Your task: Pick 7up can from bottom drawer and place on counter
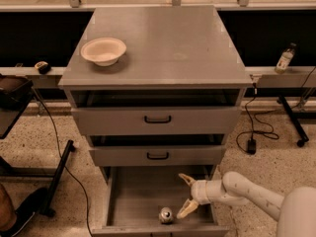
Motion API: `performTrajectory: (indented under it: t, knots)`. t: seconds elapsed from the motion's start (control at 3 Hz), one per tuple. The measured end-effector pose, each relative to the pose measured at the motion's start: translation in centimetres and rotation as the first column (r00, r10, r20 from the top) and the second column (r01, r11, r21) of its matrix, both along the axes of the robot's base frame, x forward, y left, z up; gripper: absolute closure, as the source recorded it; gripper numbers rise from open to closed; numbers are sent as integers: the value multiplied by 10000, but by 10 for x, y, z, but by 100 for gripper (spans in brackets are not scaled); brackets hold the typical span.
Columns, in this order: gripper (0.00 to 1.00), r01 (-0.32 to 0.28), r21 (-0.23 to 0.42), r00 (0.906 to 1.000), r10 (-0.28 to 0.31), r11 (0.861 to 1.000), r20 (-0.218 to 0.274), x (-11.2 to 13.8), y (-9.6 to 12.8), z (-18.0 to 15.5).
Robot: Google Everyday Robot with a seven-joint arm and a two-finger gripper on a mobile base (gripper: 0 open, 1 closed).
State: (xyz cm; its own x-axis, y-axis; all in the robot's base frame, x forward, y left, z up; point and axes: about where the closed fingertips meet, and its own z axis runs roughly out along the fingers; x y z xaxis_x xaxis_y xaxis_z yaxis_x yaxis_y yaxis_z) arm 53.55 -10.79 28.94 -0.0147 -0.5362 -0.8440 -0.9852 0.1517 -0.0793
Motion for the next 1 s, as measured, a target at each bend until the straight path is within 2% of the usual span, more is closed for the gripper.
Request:
performTrajectory:
  t: [0.33,0.67,1.0]
  knots:
    - [0,-727,-6,9968,726,9974,-341,-17,10,-34]
    - [0,-739,16,9966,739,9973,-356,-17,11,-34]
    - [18,-950,486,9943,972,9943,-444,-19,20,-40]
